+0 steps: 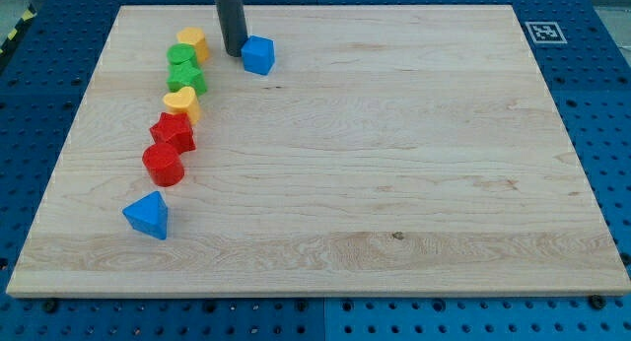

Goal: Push the blue cube opposite to the green blocks

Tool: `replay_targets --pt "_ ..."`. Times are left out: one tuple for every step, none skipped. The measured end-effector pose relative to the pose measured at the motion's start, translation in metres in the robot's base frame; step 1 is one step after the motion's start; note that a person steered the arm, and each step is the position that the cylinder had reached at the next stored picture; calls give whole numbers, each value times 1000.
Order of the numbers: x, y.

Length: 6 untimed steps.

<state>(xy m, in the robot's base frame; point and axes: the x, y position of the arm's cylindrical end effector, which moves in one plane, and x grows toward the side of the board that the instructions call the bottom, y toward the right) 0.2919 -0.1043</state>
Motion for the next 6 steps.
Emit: replay_targets --pt "0 44" --pt "-8 60" --pt "-45 28" --pt "-61 -27" --pt "-61 -94" --pt "-61 -113"
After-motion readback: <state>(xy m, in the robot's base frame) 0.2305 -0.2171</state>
